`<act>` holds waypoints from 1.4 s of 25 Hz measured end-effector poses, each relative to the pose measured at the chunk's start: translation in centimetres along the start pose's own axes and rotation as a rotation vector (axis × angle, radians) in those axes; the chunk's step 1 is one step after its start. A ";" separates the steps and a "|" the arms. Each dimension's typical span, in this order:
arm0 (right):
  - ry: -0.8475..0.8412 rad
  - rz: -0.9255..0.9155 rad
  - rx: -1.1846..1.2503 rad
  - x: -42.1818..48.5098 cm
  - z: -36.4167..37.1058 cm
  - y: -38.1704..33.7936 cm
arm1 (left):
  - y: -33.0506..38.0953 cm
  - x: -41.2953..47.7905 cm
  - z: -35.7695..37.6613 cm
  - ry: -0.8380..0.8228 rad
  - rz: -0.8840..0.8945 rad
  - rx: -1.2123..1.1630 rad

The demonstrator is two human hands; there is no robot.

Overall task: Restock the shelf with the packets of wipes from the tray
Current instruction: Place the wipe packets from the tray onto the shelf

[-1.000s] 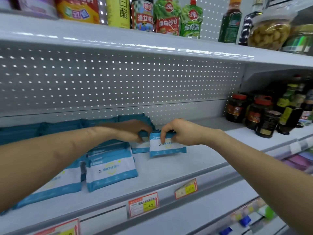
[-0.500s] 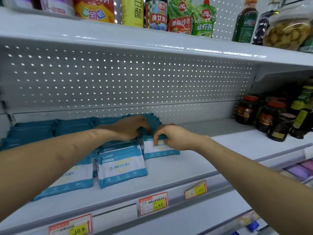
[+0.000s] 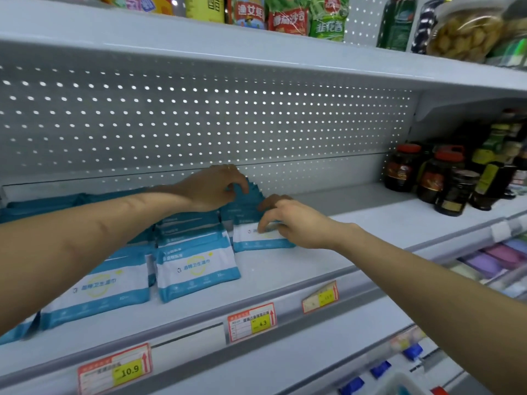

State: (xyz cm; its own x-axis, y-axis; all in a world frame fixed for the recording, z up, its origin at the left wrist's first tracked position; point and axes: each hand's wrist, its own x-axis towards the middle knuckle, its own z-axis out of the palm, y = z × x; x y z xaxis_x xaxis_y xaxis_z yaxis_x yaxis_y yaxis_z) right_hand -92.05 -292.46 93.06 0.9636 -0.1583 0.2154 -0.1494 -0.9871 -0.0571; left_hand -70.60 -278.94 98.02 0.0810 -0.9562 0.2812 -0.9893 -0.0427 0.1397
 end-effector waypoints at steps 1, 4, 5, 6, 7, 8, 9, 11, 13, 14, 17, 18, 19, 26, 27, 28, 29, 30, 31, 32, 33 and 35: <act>0.007 0.019 -0.002 -1.0 -0.2 0.4 | 1.2 0.8 0.3 -0.010 0.017 -0.003; 0.043 0.090 -0.002 -5.0 -1.6 2.4 | 5.1 3.9 1.8 -0.033 0.116 -0.040; 0.044 0.128 -0.009 -6.6 -2.0 3.2 | 6.6 5.0 2.5 -0.051 0.147 -0.065; 0.042 0.182 -0.018 -8.4 -2.2 4.1 | 8.3 6.1 3.3 -0.066 0.183 -0.090; 0.040 0.246 -0.015 -10.1 -2.4 4.9 | 10.1 7.0 4.2 -0.082 0.213 -0.101; 0.036 0.320 -0.009 -12.3 -2.4 5.8 | 12.1 7.9 5.4 -0.082 0.257 -0.107; 0.036 0.389 0.001 -14.5 -2.3 6.4 | 14.0 8.5 6.6 -0.078 0.300 -0.111; 0.079 0.516 0.034 -18.7 -1.6 7.2 | 17.5 9.3 9.3 -0.092 0.391 -0.152; 0.197 0.630 0.112 -22.7 -0.5 7.4 | 21.1 9.5 12.3 -0.131 0.508 -0.196; 0.263 0.686 0.144 -24.4 0.0 7.3 | 22.8 9.6 13.8 -0.147 0.563 -0.198; 0.302 0.842 0.190 -29.4 1.9 7.0 | 27.2 9.4 17.6 -0.140 0.635 -0.047; 0.279 0.896 0.190 -31.1 2.6 6.9 | 28.3 9.3 18.6 -0.087 0.636 0.027; 0.258 0.938 0.189 -32.7 3.3 6.7 | 28.9 9.1 19.4 -0.031 0.635 0.088; 0.097 1.246 0.228 -42.0 11.6 1.9 | 31.9 5.4 27.6 0.038 0.748 0.150; 0.074 1.284 0.230 -43.0 12.9 1.3 | 32.3 4.6 29.0 -0.024 0.784 0.119; 0.051 1.321 0.234 -44.0 14.0 0.7 | 32.7 3.8 30.5 -0.092 0.810 0.098; 0.030 1.352 0.238 -44.8 15.0 0.2 | 32.9 3.0 32.0 -0.161 0.821 0.085; 0.008 1.385 0.239 -45.6 16.0 -0.4 | 33.2 2.1 33.3 -0.224 0.828 0.065; -0.010 1.417 0.235 -46.3 16.9 -0.9 | 33.5 1.3 34.6 -0.280 0.832 0.042; -0.028 1.442 0.225 -46.8 17.8 -1.5 | 33.6 0.4 35.9 -0.328 0.834 0.025; -0.047 1.456 0.207 -47.3 18.7 -2.1 | 33.8 -0.4 37.2 -0.369 0.837 0.019; -0.078 1.454 0.168 -47.7 20.0 -3.0 | 34.0 -1.9 39.2 -0.422 0.838 0.033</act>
State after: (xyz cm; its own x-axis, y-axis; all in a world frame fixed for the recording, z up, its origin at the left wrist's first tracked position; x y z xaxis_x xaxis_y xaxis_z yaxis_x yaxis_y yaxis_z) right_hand -133.12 -281.50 63.42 -0.0004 -0.9834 -0.1816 -0.9572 0.0529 -0.2845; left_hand -109.13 -289.95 65.01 -0.7037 -0.7047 -0.0906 -0.7087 0.7053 0.0185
